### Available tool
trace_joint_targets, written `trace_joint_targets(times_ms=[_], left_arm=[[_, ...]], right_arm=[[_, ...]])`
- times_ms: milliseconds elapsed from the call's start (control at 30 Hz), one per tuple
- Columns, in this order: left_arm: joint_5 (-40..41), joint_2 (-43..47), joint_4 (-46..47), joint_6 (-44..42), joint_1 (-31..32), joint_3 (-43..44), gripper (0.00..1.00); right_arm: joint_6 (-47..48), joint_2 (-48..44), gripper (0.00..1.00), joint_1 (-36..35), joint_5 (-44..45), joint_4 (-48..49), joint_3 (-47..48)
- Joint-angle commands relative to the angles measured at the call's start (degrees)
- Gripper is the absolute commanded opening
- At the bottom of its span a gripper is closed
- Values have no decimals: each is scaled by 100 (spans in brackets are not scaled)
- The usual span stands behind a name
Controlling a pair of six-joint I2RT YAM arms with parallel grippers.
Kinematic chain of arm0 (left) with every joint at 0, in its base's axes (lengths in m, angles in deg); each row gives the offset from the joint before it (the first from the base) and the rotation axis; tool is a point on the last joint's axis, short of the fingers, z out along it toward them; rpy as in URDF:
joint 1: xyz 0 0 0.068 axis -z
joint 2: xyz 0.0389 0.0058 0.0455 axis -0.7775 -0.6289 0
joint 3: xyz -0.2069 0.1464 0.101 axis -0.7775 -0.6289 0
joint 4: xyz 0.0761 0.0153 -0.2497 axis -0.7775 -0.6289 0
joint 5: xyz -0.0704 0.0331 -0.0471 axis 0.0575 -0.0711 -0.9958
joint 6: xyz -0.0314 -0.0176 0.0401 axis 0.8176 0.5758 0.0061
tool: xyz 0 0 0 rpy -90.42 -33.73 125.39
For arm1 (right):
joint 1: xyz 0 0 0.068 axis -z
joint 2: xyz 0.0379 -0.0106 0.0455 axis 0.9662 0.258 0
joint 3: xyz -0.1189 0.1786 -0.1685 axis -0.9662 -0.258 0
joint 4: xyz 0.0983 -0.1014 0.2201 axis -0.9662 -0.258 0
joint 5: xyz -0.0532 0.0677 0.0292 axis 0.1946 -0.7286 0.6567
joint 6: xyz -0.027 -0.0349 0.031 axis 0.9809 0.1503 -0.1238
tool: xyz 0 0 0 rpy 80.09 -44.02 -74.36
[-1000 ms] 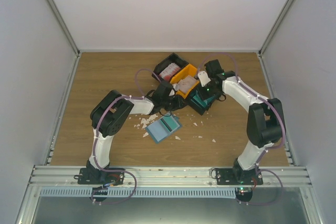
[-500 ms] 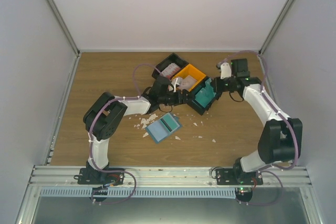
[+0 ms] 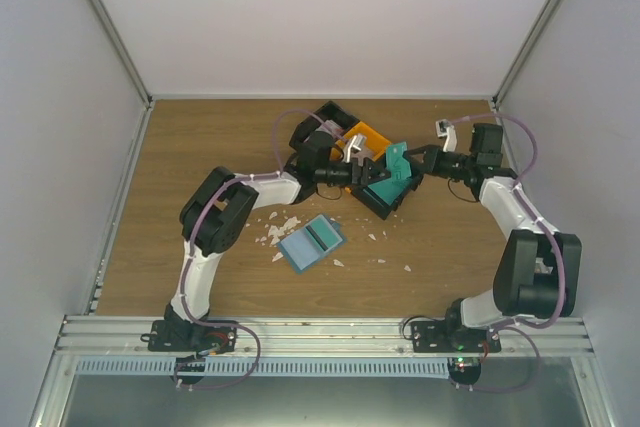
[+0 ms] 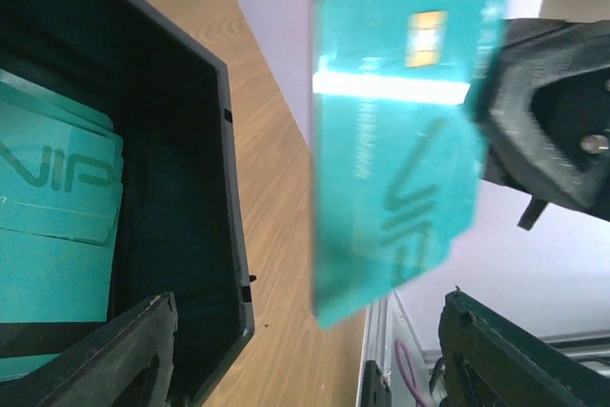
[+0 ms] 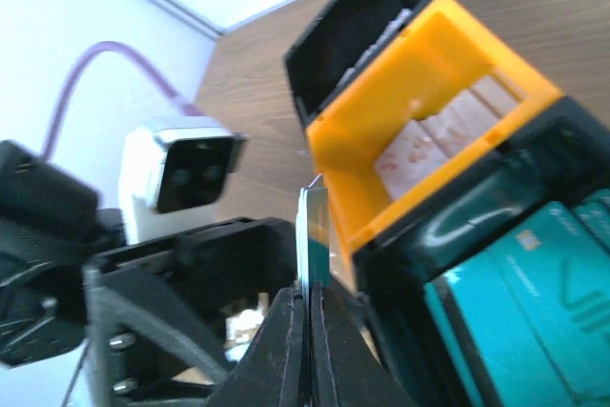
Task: Put the credit cards into the card holder
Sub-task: Pick up the credit card from the storage box.
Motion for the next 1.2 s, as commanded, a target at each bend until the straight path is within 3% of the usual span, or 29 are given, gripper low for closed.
trace_joint_targets(times_ms=[0, 167, 400, 567, 700, 767, 1167], left_arm=[[-375, -319, 173, 113, -21, 319, 77], [-433, -437, 165, 159, -21, 490, 75], [-723, -497, 488, 289, -47, 549, 56], [-838, -477, 730, 401, -63, 508, 33], [-825, -414, 782, 364, -114, 380, 7], [-867, -370, 870, 372, -155, 290, 0], [-1537, -30, 1723, 803, -403, -253, 0]], right_arm=[[-615, 8, 1, 65, -1102, 965, -182], [-713, 64, 1, 65, -1401, 1083, -262], [-753, 99, 1, 65, -1543, 1095, -395], [-742, 134, 1, 64, -1561, 1071, -377], [-689, 130, 1, 137, -1498, 971, -322], [-687, 118, 1, 201, -1533, 987, -324], [-560, 14, 0, 418, -1719, 869, -246]])
